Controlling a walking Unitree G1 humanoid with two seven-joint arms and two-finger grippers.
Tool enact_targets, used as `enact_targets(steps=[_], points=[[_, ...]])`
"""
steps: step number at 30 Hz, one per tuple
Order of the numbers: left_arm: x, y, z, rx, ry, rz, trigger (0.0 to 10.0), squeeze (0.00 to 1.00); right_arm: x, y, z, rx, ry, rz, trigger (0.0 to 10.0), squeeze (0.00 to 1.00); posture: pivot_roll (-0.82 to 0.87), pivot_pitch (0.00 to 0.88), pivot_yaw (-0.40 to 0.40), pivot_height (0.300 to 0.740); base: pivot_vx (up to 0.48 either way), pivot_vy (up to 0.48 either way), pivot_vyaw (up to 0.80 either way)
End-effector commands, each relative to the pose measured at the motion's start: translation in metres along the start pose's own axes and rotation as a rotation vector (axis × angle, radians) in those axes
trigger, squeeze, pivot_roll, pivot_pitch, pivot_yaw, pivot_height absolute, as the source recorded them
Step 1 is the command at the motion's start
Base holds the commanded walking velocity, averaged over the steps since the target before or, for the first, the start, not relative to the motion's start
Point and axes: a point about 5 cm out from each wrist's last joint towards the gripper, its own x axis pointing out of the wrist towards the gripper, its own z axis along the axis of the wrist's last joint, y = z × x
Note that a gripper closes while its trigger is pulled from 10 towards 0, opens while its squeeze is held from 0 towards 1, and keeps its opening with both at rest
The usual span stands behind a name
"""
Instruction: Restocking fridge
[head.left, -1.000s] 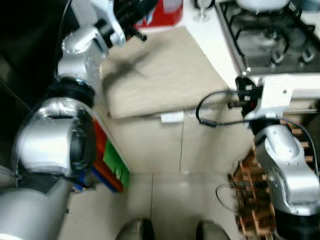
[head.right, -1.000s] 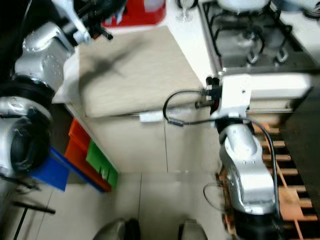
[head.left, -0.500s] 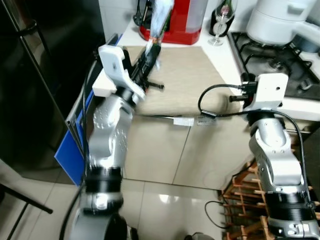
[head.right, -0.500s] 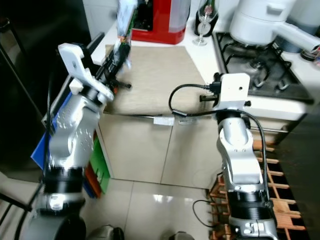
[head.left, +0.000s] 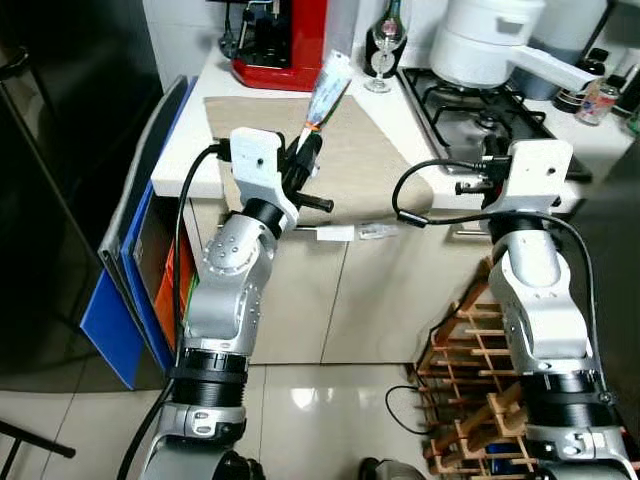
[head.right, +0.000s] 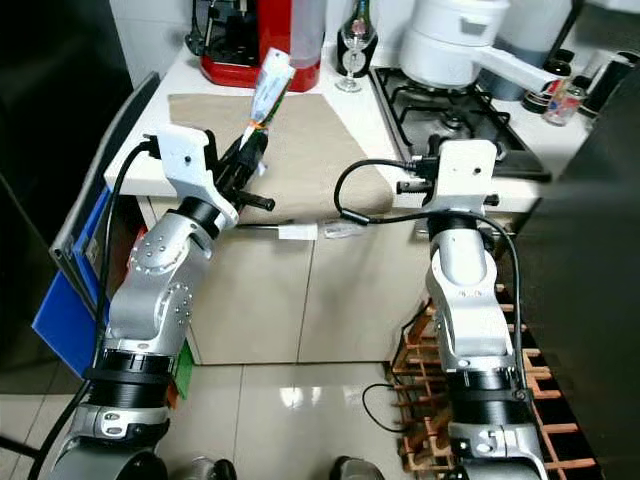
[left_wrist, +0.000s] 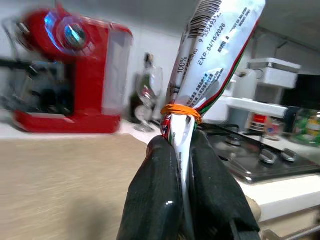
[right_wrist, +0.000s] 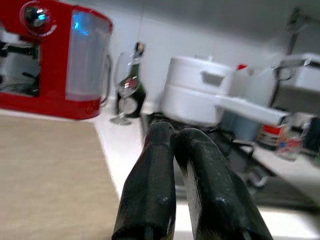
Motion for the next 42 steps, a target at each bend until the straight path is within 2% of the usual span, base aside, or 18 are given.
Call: enact_targets(steps=[1, 12, 23, 28, 29, 33, 42], points=[[-0.001, -0.001, -0.001, 0.023, 0.015, 0.016, 10.0, 0.00, 0.001, 0.000, -0.001, -0.001, -0.001, -0.006, 10.0, 0.00, -0.12, 0.000, -0.014, 0.740, -0.255, 0.000, 0.00], [-0.003, -0.008, -0.007, 0.015, 0.034, 0.033, 10.0, 0.00, 0.000, -0.001, -0.005, -0.003, 0.007, -0.008, 10.0, 0.00, -0.12, 0.000, -0.011, 0.740, -0.269, 0.000, 0.00], [-0.005, -0.005, -0.011, 0.019, 0.048, 0.047, 10.0, 0.00, 0.000, 0.001, -0.009, -0.007, 0.017, -0.001, 10.0, 0.00, -0.12, 0.000, -0.008, 0.740, -0.260, 0.000, 0.00], [-0.009, -0.006, -0.011, -0.026, 0.023, -0.001, 10.0, 0.00, -0.001, 0.000, -0.010, -0.009, 0.018, -0.002, 10.0, 0.00, -0.12, 0.000, -0.003, 0.740, 0.000, 0.000, 0.00], [-0.011, -0.007, -0.011, -0.026, 0.016, -0.017, 10.0, 0.04, -0.002, -0.001, -0.011, -0.013, 0.021, -0.004, 10.0, 0.00, -0.12, 0.000, -0.001, 0.740, 0.000, -0.469, 0.00], [-0.015, -0.012, -0.011, -0.065, 0.003, -0.046, 10.0, 0.00, -0.003, -0.004, -0.013, -0.018, 0.026, -0.013, 10.0, 0.00, -0.13, 0.000, 0.002, 0.740, 0.000, -0.461, 0.00], [-0.017, -0.015, -0.011, -0.096, -0.011, -0.048, 10.0, 0.00, -0.003, -0.007, -0.015, -0.024, 0.031, -0.021, 10.0, 0.00, -0.13, 0.000, 0.006, 0.740, 0.000, -0.453, 0.00]])
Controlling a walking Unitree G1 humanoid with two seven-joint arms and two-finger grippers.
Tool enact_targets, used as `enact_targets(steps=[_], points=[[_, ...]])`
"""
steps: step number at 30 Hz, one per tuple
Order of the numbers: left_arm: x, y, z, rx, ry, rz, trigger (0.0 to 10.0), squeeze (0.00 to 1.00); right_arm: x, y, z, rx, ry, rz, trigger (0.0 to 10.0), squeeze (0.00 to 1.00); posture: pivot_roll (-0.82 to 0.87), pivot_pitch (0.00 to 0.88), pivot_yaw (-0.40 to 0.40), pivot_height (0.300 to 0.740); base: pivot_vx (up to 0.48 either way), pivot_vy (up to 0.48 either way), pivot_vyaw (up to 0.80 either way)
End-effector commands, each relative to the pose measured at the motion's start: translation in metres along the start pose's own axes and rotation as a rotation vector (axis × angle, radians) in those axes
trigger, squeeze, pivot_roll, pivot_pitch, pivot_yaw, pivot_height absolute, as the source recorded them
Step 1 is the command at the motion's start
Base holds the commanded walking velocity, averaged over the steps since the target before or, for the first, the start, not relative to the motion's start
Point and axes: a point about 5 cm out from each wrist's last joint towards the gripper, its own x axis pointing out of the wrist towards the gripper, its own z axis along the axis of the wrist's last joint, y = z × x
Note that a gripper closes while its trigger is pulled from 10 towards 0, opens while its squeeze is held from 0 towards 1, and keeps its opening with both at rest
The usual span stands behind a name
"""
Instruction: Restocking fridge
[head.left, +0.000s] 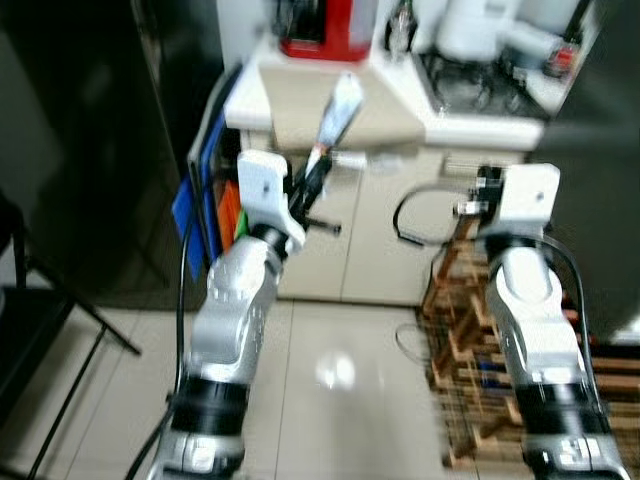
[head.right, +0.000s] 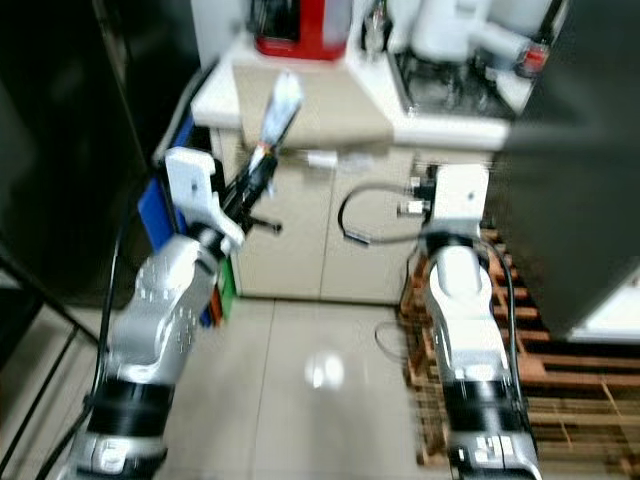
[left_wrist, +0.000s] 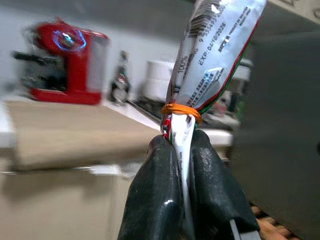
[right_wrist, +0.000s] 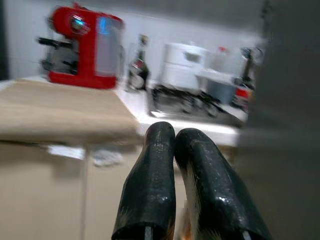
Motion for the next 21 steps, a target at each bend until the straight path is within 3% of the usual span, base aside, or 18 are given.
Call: enact_targets(steps=[1, 21], points=[[0.004, -0.007, 0.006, -0.006, -0.027, -0.034, 10.0, 0.00, 0.002, -0.007, 0.005, -0.007, -0.019, -0.023, 10.0, 0.00, -0.13, 0.000, 0.007, 0.740, 0.000, -0.454, 0.00], [-0.011, -0.004, -0.004, -0.032, 0.005, -0.043, 10.0, 0.00, -0.007, -0.021, 0.000, -0.026, -0.012, -0.045, 10.0, 0.00, -0.14, 0.000, 0.008, 0.740, 0.000, -0.452, 0.00]])
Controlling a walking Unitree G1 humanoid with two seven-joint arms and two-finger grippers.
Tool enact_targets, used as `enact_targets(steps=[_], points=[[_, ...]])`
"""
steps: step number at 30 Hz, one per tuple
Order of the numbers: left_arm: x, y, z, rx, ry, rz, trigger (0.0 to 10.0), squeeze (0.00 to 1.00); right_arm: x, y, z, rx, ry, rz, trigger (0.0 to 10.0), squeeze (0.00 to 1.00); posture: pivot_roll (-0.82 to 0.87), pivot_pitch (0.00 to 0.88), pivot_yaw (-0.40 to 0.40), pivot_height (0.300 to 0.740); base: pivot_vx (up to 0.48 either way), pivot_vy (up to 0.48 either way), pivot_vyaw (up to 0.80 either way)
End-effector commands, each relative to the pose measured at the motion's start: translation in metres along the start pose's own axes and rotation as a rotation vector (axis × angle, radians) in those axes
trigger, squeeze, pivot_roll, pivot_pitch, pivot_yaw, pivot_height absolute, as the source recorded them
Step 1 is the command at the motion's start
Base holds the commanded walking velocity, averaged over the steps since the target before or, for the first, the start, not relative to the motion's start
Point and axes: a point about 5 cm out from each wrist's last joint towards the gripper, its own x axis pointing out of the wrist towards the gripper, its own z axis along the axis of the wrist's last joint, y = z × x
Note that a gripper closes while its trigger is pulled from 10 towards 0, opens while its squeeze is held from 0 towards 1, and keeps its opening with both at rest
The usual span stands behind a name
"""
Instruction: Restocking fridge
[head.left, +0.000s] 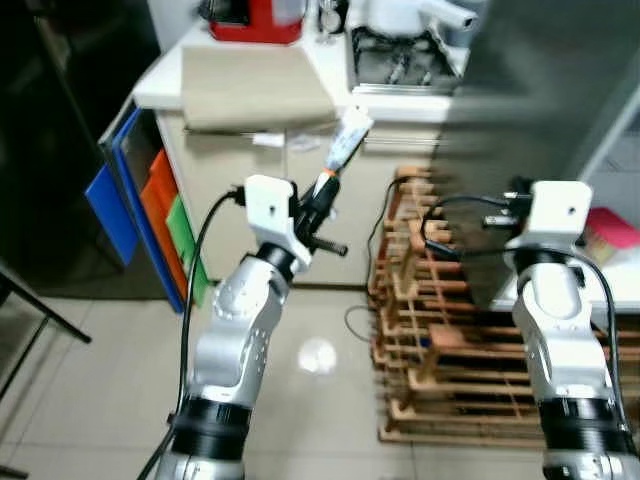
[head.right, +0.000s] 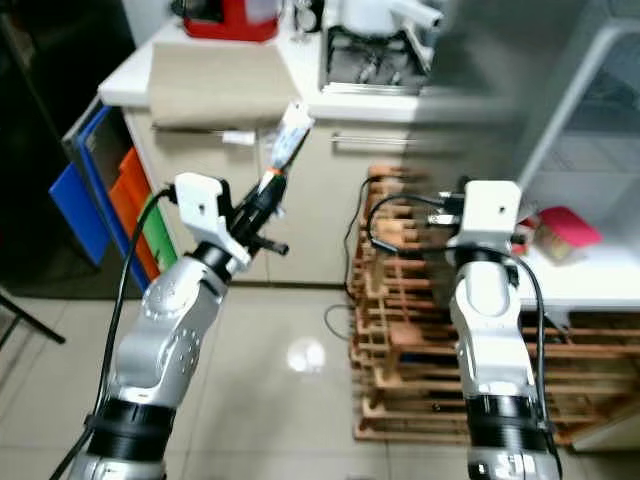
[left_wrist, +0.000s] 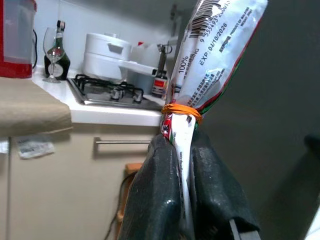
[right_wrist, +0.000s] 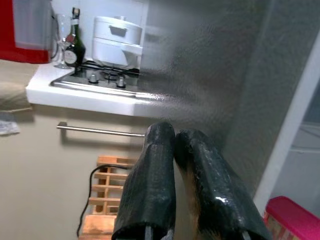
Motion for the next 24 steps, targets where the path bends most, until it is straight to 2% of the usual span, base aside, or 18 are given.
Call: enact_targets(steps=[1, 11, 15, 18, 19, 20, 21, 22, 23, 24], points=[[0.001, 0.002, 0.006, 0.009, -0.021, -0.006, 10.0, 0.00, 0.002, 0.000, 0.008, -0.002, -0.036, 0.001, 10.0, 0.00, -0.14, 0.000, 0.008, 0.740, 0.000, -0.454, 0.00], [0.001, 0.000, 0.006, 0.002, -0.021, -0.029, 10.0, 0.00, -0.004, -0.004, 0.009, -0.007, -0.046, 0.000, 10.0, 0.00, -0.15, 0.000, 0.018, 0.740, 0.000, -0.454, 0.00], [-0.001, 0.003, 0.004, 0.005, -0.008, -0.019, 10.0, 0.00, -0.018, -0.009, 0.006, 0.006, -0.042, 0.050, 10.0, 0.00, -0.15, 0.000, 0.016, 0.740, 0.061, -0.093, 0.00], [-0.002, 0.005, 0.001, 0.018, 0.010, -0.001, 10.0, 0.00, -0.034, -0.024, -0.011, -0.078, 0.050, 0.094, 10.0, 0.00, -0.16, 0.000, 0.008, 0.740, 0.000, 0.000, 0.00], [-0.002, 0.005, 0.001, 0.018, 0.010, -0.001, 10.0, 0.00, -0.034, -0.024, -0.011, -0.078, 0.050, 0.094, 10.0, 0.00, -0.16, 0.000, 0.008, 0.740, 0.000, 0.000, 0.00], [-0.003, 0.005, 0.001, 0.020, 0.011, 0.001, 10.0, 0.00, -0.039, -0.028, -0.016, -0.098, 0.084, 0.110, 10.0, 0.00, -0.16, 0.000, 0.009, 0.740, 0.000, 0.000, 0.00], [-0.003, 0.006, 0.001, 0.020, 0.014, 0.002, 10.0, 0.00, -0.050, -0.039, -0.029, -0.133, 0.157, 0.128, 10.0, 0.00, -0.17, 0.000, 0.011, 0.740, 0.000, 0.000, 0.00], [-0.003, 0.006, 0.001, 0.020, 0.014, 0.002, 10.0, 0.00, -0.050, -0.039, -0.029, -0.133, 0.157, 0.128, 10.0, 0.00, -0.17, 0.000, 0.011, 0.740, 0.000, 0.000, 0.00], [-0.003, 0.007, -0.001, 0.016, 0.024, 0.008, 10.0, 0.00, -0.057, -0.050, -0.044, -0.172, 0.256, 0.145, 10.0, 0.00, -0.18, 0.000, 0.014, 0.740, 0.000, 0.000, 0.00], [-0.003, 0.007, -0.001, 0.016, 0.024, 0.008, 10.0, 0.00, -0.057, -0.050, -0.044, -0.172, 0.256, 0.145, 10.0, 0.00, -0.18, 0.000, 0.014, 0.740, 0.000, 0.000, 0.00]])
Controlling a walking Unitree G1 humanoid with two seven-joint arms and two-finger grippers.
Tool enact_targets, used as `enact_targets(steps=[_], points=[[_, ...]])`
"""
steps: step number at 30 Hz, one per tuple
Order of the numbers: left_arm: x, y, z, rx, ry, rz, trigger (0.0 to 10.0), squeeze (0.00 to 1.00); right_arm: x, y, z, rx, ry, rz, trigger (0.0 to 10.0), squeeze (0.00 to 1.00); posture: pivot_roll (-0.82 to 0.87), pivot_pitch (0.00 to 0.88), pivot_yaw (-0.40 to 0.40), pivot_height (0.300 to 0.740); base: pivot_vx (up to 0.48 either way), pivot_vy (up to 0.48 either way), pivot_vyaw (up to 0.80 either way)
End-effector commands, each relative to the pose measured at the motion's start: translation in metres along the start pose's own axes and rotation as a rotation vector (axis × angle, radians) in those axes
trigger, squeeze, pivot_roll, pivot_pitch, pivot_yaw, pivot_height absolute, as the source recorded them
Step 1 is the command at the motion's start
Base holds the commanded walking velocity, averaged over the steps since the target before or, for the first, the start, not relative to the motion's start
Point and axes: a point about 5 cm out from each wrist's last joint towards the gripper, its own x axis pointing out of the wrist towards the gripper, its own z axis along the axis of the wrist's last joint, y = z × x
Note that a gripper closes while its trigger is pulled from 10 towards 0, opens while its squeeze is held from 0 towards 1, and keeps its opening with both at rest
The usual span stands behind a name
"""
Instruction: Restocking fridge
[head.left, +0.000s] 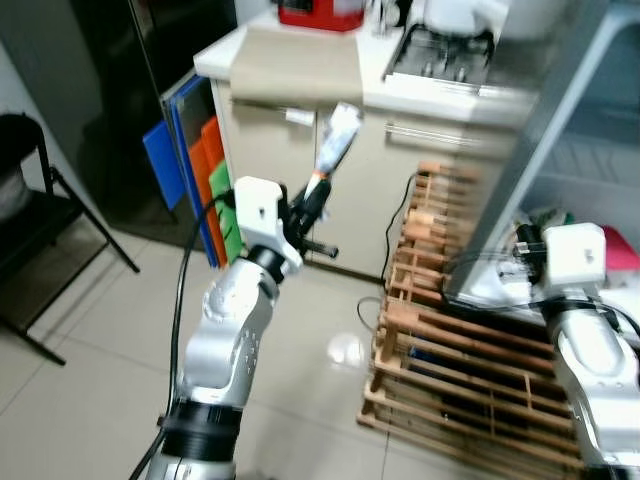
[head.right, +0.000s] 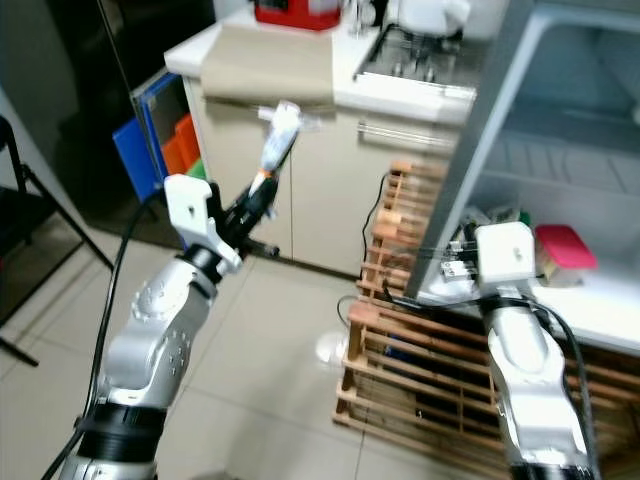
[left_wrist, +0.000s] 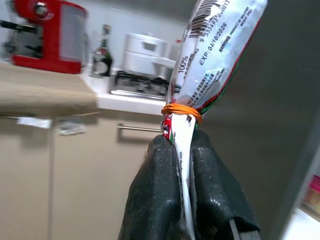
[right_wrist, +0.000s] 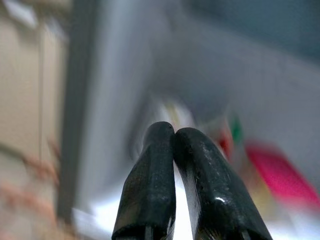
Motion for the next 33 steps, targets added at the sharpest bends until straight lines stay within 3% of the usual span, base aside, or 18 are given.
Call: enact_targets(steps=[1, 2, 3, 6, 8, 10, 12, 25, 33], points=[[0.002, -0.001, 0.000, 0.016, 0.014, -0.001, 10.0, 0.00, 0.000, -0.010, -0.003, -0.013, 0.033, -0.036, 10.0, 0.00, -0.18, 0.000, 0.017, 0.740, 0.000, 0.000, 0.00], [0.004, -0.002, -0.003, 0.020, 0.032, -0.010, 10.0, 0.00, 0.001, -0.026, -0.010, -0.041, 0.083, -0.149, 10.0, 0.00, -0.19, 0.000, 0.021, 0.740, 0.000, 0.000, 0.00], [0.004, -0.002, -0.003, 0.020, 0.032, -0.010, 10.0, 0.00, 0.001, -0.026, -0.010, -0.041, 0.083, -0.149, 10.0, 0.00, -0.19, 0.000, 0.021, 0.740, 0.000, 0.000, 0.00], [0.005, -0.004, -0.005, 0.017, 0.043, -0.028, 10.0, 0.00, 0.002, -0.044, -0.014, -0.091, 0.140, -0.323, 10.0, 0.00, -0.19, 0.000, 0.030, 0.740, 0.000, 0.000, 0.00], [0.007, -0.004, -0.006, 0.016, 0.045, -0.040, 10.0, 0.00, 0.003, -0.047, -0.012, -0.103, 0.144, -0.384, 10.0, 0.00, -0.20, 0.000, 0.036, 0.740, 0.000, 0.000, 0.00], [0.008, -0.005, -0.006, 0.012, 0.048, -0.051, 10.0, 0.00, 0.004, -0.045, -0.010, -0.094, 0.130, -0.384, 10.0, 0.00, -0.19, 0.000, 0.039, 0.740, 0.000, 0.000, 0.00], [0.009, -0.012, -0.003, -0.004, 0.035, -0.102, 10.0, 0.00, 0.008, -0.033, -0.003, -0.054, 0.093, -0.337, 10.0, 0.00, -0.20, 0.000, 0.046, 0.740, 0.000, -0.223, 0.00], [0.010, -0.022, 0.009, -0.015, -0.024, -0.173, 10.0, 0.00, 0.011, -0.018, 0.004, -0.045, 0.042, -0.271, 10.0, 0.00, -0.20, 0.000, 0.050, 0.740, 0.103, -0.403, 0.00], [0.011, -0.024, 0.014, -0.020, -0.040, -0.200, 10.0, 0.00, 0.009, -0.011, 0.006, -0.042, 0.022, -0.219, 10.0, 0.00, -0.20, 0.000, 0.046, 0.740, 0.043, 0.000, 0.00]])
